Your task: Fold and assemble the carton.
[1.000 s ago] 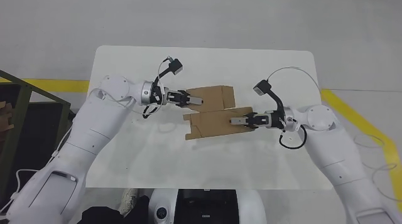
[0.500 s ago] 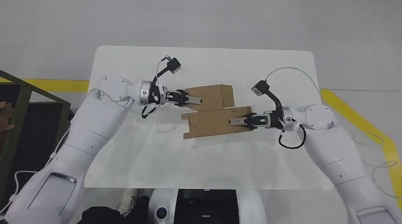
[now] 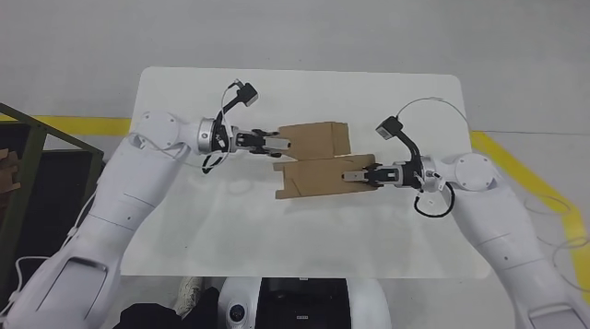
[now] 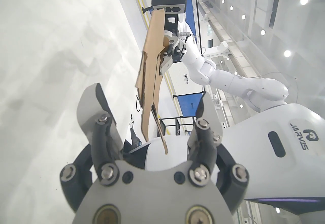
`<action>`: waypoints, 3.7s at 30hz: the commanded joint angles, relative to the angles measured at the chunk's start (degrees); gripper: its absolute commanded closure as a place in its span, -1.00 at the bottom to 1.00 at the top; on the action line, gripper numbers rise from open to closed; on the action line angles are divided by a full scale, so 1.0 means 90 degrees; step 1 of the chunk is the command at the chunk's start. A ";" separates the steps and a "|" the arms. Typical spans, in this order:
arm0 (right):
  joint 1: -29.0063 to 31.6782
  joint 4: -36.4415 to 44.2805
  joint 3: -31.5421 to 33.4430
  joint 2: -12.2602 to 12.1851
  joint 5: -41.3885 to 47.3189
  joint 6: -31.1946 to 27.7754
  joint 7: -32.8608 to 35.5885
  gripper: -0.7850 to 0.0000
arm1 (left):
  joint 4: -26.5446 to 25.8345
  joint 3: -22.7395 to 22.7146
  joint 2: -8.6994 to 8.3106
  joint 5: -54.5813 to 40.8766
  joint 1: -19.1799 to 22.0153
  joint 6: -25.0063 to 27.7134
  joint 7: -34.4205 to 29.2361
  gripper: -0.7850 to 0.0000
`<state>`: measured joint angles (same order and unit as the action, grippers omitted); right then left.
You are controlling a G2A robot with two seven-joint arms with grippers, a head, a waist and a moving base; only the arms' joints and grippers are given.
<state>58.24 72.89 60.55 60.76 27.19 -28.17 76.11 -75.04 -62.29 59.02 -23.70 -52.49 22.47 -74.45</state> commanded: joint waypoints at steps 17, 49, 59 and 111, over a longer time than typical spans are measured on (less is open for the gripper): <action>-0.0069 -0.0257 -0.0227 0.0043 -0.0564 0.0002 -0.0497 1.00 | -0.0733 -0.0420 -0.0156 -0.0153 -0.0351 -0.0102 -0.0349 -1.00; 0.0019 0.0041 -0.0411 0.0075 -0.0639 -0.0008 -0.0633 1.00 | -0.0898 -0.0171 -0.0138 0.0491 -0.0256 -0.0401 0.0373 -1.00; 0.0045 0.0106 -0.0394 0.0064 -0.0718 0.0026 -0.0695 1.00 | -0.0947 -0.0156 -0.0174 0.0910 -0.0311 -0.0801 0.0509 -0.07; 0.0354 0.0182 0.0140 -0.0097 -0.0802 0.0183 -0.1190 -1.00 | -0.0829 -0.0081 -0.0215 0.1151 -0.0301 -0.1268 0.0633 1.00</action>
<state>61.18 74.73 60.96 60.07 19.84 -26.18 65.75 -82.22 -62.83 57.15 -13.18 -55.01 10.65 -68.48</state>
